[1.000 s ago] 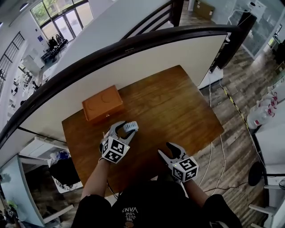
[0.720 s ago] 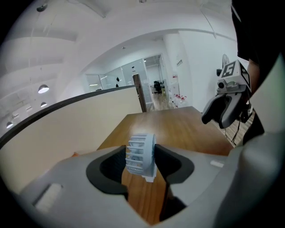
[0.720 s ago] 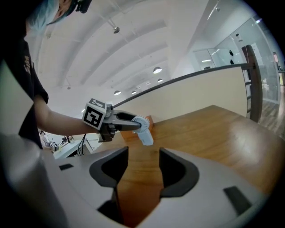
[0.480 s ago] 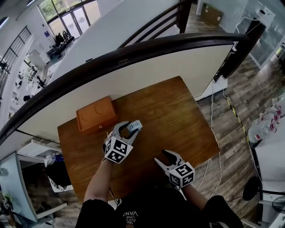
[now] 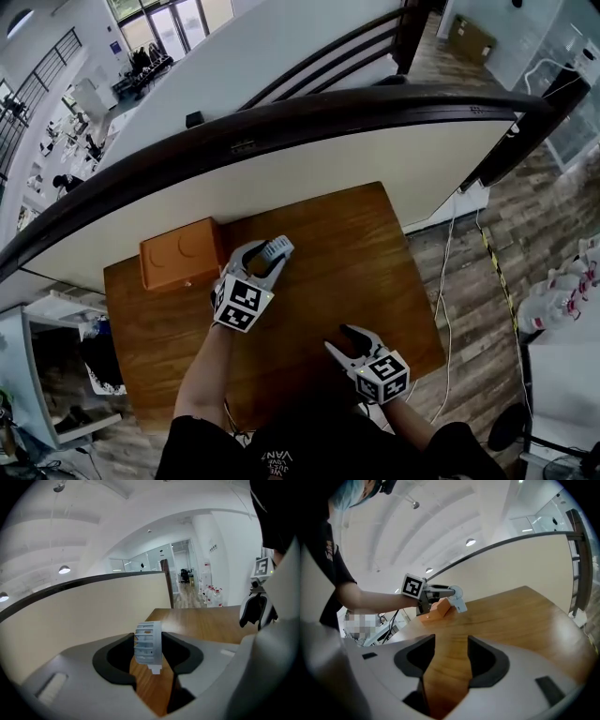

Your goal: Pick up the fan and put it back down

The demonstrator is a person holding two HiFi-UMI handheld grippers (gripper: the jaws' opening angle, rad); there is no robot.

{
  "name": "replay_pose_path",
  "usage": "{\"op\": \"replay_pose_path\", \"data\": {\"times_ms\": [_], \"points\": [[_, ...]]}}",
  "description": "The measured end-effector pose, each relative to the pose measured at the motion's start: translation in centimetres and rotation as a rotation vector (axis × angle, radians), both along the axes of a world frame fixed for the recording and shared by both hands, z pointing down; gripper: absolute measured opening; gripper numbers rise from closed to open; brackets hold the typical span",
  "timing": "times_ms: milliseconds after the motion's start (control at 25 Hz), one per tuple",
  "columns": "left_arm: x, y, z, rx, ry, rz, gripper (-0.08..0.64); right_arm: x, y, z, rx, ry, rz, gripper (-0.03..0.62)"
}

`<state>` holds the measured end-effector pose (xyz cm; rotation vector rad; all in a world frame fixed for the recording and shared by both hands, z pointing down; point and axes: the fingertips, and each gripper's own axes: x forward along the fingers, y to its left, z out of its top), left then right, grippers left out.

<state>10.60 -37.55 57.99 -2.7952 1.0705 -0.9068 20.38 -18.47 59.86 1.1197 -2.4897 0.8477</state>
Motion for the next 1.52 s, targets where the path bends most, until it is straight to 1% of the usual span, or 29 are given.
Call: {"op": "replay_pose_path", "data": {"times_ms": [160,280,440,560,640,760,960,1120,1360,1520], "points": [[0.3,-2.8,0.3,0.008,-0.008,-0.026,0.190,1.3,-1.1,0.6,-0.022,-0.014,-0.010,0.190],[0.4,-4.8,0.2,0.022,-0.019,-0.027,0.189,1.8,-1.4,1.4,-0.041,-0.016,-0.025,0.190],[0.6,-7.0,0.3,0.019,-0.012,-0.029,0.189,2.3,-2.1,2.0,-0.058,-0.019,-0.044,0.190],[0.8,-8.3,0.2,0.024,-0.010,-0.019,0.189,2.5,-2.6,2.2,-0.066,-0.027,-0.050,0.190],[1.2,-8.9,-0.1,0.021,0.005,-0.003,0.189,2.6,-2.7,2.3,-0.074,-0.031,-0.052,0.190],[1.5,-9.5,0.2,0.004,0.016,0.030,0.189,2.7,-2.8,2.5,-0.084,-0.034,-0.049,0.190],[2.4,-9.8,1.2,-0.017,0.007,0.084,0.189,3.4,-3.5,2.5,-0.087,-0.045,-0.032,0.190],[2.2,-10.1,1.4,-0.017,0.041,0.096,0.190,3.1,-3.8,2.8,-0.097,-0.050,-0.020,0.190],[1.5,-10.9,1.4,-0.006,0.070,0.078,0.193,2.5,-4.1,2.5,-0.097,-0.052,-0.017,0.190],[1.3,-10.6,1.4,-0.005,0.082,0.087,0.195,2.1,-3.7,2.5,-0.093,-0.042,-0.013,0.190]]}}
